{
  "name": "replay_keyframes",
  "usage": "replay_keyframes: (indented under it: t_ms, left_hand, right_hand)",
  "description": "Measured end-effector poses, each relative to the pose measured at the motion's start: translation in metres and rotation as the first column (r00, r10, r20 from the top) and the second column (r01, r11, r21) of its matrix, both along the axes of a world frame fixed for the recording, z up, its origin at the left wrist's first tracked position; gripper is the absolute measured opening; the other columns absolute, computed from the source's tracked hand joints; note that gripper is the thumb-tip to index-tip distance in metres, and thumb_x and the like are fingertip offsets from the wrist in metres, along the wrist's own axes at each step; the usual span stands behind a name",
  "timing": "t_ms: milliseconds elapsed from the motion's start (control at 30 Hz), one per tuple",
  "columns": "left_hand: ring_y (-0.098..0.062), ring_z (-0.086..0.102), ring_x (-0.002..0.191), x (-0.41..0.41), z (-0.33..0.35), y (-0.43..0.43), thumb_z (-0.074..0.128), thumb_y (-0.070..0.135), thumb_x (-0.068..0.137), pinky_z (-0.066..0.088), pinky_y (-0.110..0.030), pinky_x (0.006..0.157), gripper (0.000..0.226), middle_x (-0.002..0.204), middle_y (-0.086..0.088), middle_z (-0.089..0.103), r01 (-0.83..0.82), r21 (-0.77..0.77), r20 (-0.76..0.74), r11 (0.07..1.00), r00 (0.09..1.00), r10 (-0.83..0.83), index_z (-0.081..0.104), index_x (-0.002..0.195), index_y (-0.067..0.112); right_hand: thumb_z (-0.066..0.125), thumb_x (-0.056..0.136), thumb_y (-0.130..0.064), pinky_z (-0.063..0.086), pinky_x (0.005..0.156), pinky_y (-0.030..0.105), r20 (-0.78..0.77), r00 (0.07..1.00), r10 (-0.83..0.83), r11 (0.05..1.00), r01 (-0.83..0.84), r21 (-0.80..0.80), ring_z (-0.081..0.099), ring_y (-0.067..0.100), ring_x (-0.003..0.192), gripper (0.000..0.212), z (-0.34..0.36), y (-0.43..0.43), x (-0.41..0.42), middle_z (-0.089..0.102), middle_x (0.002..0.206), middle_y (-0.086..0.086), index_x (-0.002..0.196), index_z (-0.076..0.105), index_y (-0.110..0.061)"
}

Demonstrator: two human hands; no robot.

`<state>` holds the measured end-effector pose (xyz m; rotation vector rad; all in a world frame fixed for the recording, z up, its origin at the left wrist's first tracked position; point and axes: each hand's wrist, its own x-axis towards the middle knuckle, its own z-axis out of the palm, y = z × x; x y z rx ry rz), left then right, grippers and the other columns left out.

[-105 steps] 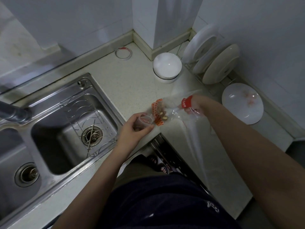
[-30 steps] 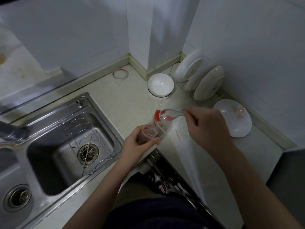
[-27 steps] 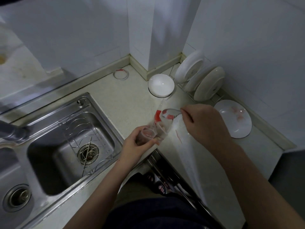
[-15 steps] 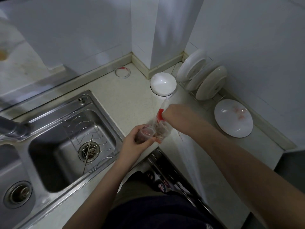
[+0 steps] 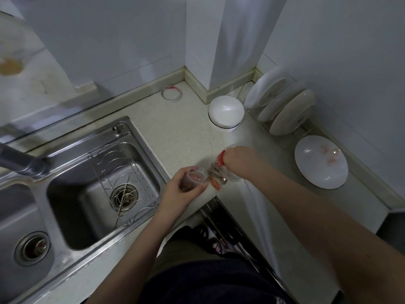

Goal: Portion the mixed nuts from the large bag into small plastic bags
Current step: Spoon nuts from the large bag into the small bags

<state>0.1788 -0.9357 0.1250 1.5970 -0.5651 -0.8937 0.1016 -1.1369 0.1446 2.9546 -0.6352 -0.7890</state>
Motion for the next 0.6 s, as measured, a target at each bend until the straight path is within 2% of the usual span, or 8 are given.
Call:
replay_keyframes:
  t_ms: [100, 200, 333, 400, 500, 533, 567, 600]
  left_hand:
    - [0.004, 0.066, 0.082, 0.002, -0.001, -0.001, 0.078, 0.01, 0.079, 0.049, -0.011, 0.062, 0.04, 0.1, 0.005, 0.071, 0.001, 0.008, 0.004, 1.0, 1.0, -0.001, 0.065, 0.116, 0.018]
    - [0.004, 0.065, 0.081, 0.002, -0.002, -0.002, 0.079, 0.011, 0.079, 0.047, -0.011, 0.06, 0.04, 0.1, 0.004, 0.071, -0.003, 0.01, -0.008, 1.0, 1.0, 0.003, 0.065, 0.115, 0.02]
    - [0.006, 0.065, 0.08, 0.002, -0.002, -0.006, 0.078, 0.01, 0.079, 0.048, -0.01, 0.061, 0.039, 0.099, 0.006, 0.071, 0.005, 0.006, -0.017, 1.0, 1.0, -0.004, 0.065, 0.115, 0.019]
    - [0.007, 0.064, 0.08, 0.002, -0.001, -0.009, 0.078, 0.011, 0.08, 0.048, -0.01, 0.062, 0.039, 0.101, 0.006, 0.07, 0.026, 0.005, -0.004, 1.0, 1.0, -0.026, 0.065, 0.116, 0.017]
    - [0.009, 0.062, 0.077, 0.0, 0.0, -0.015, 0.076, 0.008, 0.081, 0.047, -0.009, 0.061, 0.039, 0.101, 0.005, 0.069, 0.055, 0.003, 0.011, 0.998, 0.998, -0.055, 0.063, 0.118, 0.013]
    - [0.01, 0.062, 0.076, 0.0, 0.0, -0.016, 0.076, 0.007, 0.081, 0.046, -0.008, 0.061, 0.04, 0.101, 0.005, 0.068, 0.062, 0.002, 0.013, 0.998, 0.998, -0.062, 0.063, 0.118, 0.011]
    - [0.011, 0.061, 0.076, 0.0, -0.001, -0.018, 0.076, 0.007, 0.081, 0.046, -0.008, 0.061, 0.04, 0.102, 0.004, 0.068, 0.069, 0.002, 0.016, 0.998, 0.997, -0.069, 0.062, 0.118, 0.011]
    - [0.011, 0.061, 0.077, -0.001, -0.001, -0.019, 0.076, 0.008, 0.081, 0.047, -0.008, 0.061, 0.04, 0.103, 0.004, 0.068, 0.076, 0.003, 0.018, 0.997, 0.997, -0.076, 0.062, 0.119, 0.011]
  right_hand:
    - [0.051, 0.085, -0.003, 0.046, 0.065, 0.03, 0.006, 0.996, -0.09, 0.996, 0.09, -0.01, 0.065, 0.027, 0.085, 0.013, -0.003, -0.007, -0.004, 0.065, 0.095, 0.008, 0.094, 0.061, -0.004]
    - [0.049, 0.089, -0.008, 0.045, 0.069, 0.032, 0.043, 0.967, -0.253, 0.966, 0.249, 0.073, 0.064, 0.03, 0.092, 0.019, -0.002, -0.019, -0.008, 0.064, 0.102, 0.012, 0.103, 0.062, -0.003]
    - [0.046, 0.095, -0.016, 0.044, 0.074, 0.033, 0.049, 0.871, -0.489, 0.849, 0.463, 0.255, 0.06, 0.034, 0.1, 0.024, 0.002, -0.033, -0.015, 0.06, 0.101, 0.014, 0.109, 0.061, -0.004]
    - [0.043, 0.093, -0.006, 0.045, 0.077, 0.031, -0.008, 0.8, -0.599, 0.721, 0.544, 0.429, 0.061, 0.029, 0.104, 0.024, 0.004, -0.033, -0.021, 0.063, 0.104, 0.014, 0.107, 0.062, -0.001]
    - [0.035, 0.083, 0.005, 0.046, 0.072, 0.026, -0.037, 0.765, -0.643, 0.694, 0.602, 0.395, 0.064, 0.022, 0.1, 0.038, 0.006, -0.038, -0.033, 0.067, 0.103, 0.009, 0.105, 0.064, -0.007]
    - [0.04, 0.087, 0.004, 0.048, 0.074, 0.028, -0.075, 0.607, -0.791, 0.466, 0.677, 0.57, 0.064, 0.022, 0.096, 0.032, 0.005, -0.04, -0.034, 0.067, 0.102, 0.008, 0.107, 0.062, -0.01]
    - [0.047, 0.09, 0.001, 0.05, 0.071, 0.029, -0.062, 0.467, -0.882, 0.286, 0.636, 0.717, 0.064, 0.021, 0.088, 0.024, 0.006, -0.042, -0.036, 0.065, 0.098, 0.005, 0.107, 0.059, -0.012]
    - [0.052, 0.091, -0.002, 0.05, 0.063, 0.028, -0.037, 0.406, -0.913, 0.239, 0.608, 0.757, 0.061, 0.016, 0.077, 0.02, 0.007, -0.044, -0.039, 0.061, 0.092, 0.001, 0.106, 0.056, -0.014]
